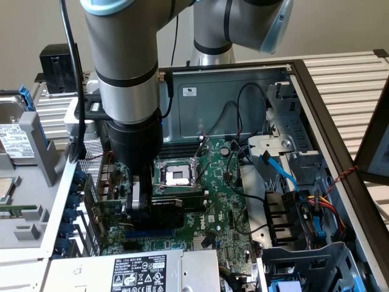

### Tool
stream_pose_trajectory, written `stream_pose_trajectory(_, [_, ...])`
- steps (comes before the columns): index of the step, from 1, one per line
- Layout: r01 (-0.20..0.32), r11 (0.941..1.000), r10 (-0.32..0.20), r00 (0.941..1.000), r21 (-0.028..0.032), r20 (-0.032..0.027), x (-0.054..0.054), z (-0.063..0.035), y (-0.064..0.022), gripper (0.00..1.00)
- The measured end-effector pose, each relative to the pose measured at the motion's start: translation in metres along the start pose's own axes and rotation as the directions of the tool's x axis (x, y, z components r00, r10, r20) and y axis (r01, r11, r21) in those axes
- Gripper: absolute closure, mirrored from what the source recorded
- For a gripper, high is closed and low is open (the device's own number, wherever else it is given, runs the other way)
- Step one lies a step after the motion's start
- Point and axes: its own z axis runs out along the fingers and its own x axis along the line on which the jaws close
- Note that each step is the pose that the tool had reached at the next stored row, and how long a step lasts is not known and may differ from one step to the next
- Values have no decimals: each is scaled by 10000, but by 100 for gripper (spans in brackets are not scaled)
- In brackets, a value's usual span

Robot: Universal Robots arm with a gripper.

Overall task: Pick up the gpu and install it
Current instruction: 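Insert the gpu into the slot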

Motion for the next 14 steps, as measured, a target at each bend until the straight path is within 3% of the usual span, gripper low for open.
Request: stream_pose_trajectory(14, [0,10000,0,10000,-24,-2,-6,9,0,73])
